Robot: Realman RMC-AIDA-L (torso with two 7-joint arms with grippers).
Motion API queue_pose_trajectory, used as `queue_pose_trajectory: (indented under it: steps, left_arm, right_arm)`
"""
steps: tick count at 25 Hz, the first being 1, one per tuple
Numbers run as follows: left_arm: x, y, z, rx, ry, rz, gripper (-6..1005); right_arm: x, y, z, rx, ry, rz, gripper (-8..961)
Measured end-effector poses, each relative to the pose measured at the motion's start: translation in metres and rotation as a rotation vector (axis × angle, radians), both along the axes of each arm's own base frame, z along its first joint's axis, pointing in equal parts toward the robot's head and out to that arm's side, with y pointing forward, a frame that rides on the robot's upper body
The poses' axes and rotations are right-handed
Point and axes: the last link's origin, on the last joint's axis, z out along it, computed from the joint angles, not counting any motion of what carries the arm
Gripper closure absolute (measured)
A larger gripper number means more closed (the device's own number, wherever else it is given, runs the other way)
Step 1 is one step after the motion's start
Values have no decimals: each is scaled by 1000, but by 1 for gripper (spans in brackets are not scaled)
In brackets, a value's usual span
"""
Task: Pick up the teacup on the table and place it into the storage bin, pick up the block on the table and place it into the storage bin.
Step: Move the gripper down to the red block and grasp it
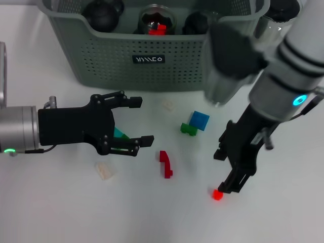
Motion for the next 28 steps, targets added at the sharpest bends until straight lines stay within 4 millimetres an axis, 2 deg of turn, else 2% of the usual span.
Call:
queue_pose_trajectory:
  steps: [3,13,27,28]
  left_arm:
    - [0,1,0,5,1,5,139]
    - [-3,-1,0,12,-2,16,141]
    - [-5,-1,1,23,-3,21,144]
    - [-5,-1,1,24,-3,21,144]
  right_arm:
    - [0,-6,-14,-2,-53,45,163]
    - [2,-21,-40,0,-119,100,169]
    - [8,-31,-55,24,-155,136,195]
    - [8,-32,-56,26,-158,138,239]
